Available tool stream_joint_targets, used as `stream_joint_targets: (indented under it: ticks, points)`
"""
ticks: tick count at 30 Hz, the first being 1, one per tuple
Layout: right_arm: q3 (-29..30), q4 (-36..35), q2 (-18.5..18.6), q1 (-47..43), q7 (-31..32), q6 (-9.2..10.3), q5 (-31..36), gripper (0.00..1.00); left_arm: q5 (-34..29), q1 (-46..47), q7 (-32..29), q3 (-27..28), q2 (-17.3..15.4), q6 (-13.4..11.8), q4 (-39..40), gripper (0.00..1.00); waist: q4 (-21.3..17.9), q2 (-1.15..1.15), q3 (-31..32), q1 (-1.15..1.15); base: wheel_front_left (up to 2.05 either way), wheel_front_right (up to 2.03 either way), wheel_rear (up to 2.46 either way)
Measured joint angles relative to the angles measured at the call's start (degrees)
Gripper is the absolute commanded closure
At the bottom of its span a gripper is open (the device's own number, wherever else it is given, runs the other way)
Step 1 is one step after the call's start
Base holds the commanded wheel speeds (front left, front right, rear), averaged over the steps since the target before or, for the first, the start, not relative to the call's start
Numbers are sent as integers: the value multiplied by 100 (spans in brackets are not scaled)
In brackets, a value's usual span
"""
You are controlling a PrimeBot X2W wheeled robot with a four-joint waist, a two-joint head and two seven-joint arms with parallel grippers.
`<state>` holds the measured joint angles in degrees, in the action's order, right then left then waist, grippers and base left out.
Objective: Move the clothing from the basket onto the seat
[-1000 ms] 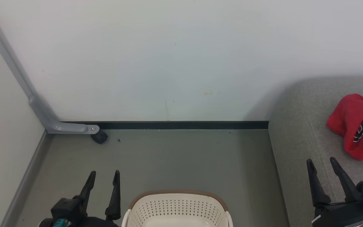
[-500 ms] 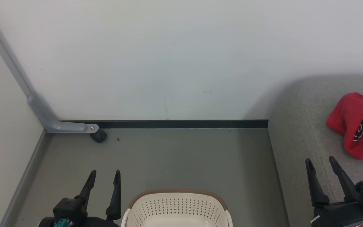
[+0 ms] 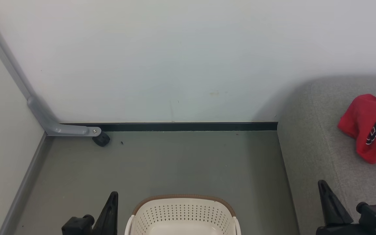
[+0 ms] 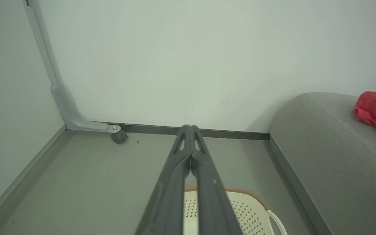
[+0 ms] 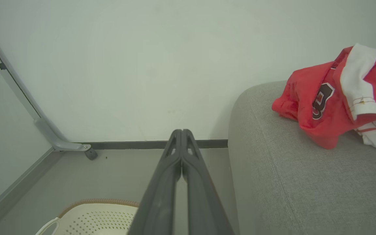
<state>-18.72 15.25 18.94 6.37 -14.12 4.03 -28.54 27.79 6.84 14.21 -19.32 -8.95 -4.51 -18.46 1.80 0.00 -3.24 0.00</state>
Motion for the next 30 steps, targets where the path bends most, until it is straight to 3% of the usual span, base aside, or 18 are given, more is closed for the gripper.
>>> stream_joint_targets:
  ticks: [30]
  points:
    - [801, 53, -461, -19, 661, -303, -1813, 100, 1851, -32, -653, 722, 188, 319, -8, 100, -55, 0, 98, 0, 0, 0, 0]
